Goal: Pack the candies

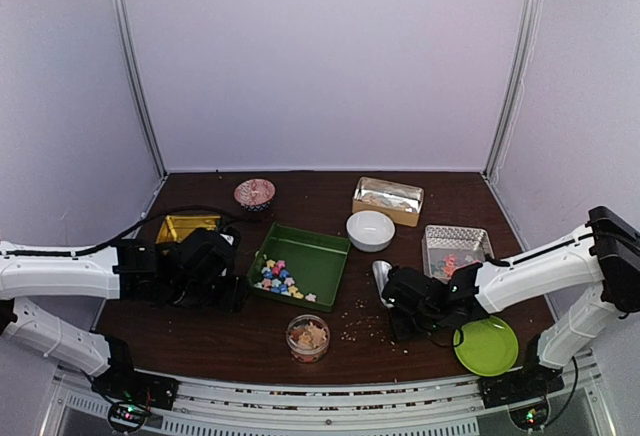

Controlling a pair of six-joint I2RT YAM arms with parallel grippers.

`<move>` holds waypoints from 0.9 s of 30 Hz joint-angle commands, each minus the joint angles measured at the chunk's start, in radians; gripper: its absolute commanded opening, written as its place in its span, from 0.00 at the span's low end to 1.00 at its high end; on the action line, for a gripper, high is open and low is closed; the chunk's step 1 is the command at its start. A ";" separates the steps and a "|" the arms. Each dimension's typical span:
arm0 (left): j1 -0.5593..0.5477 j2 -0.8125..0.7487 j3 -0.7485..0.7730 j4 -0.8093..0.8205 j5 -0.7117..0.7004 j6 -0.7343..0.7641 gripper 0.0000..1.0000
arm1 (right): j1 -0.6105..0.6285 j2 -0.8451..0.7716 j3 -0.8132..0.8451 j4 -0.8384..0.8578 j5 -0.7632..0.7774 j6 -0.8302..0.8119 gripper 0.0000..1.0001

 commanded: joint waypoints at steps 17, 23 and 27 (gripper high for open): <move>0.020 -0.137 -0.079 0.047 -0.088 -0.041 0.61 | -0.076 -0.139 -0.001 0.024 0.017 0.047 0.48; 0.191 -0.129 0.010 0.099 0.050 0.058 0.69 | -0.079 -0.381 0.034 -0.027 0.183 -0.037 0.57; 0.378 -0.159 0.058 0.164 0.211 0.114 0.71 | -0.100 -0.525 0.062 -0.056 0.417 -0.071 0.94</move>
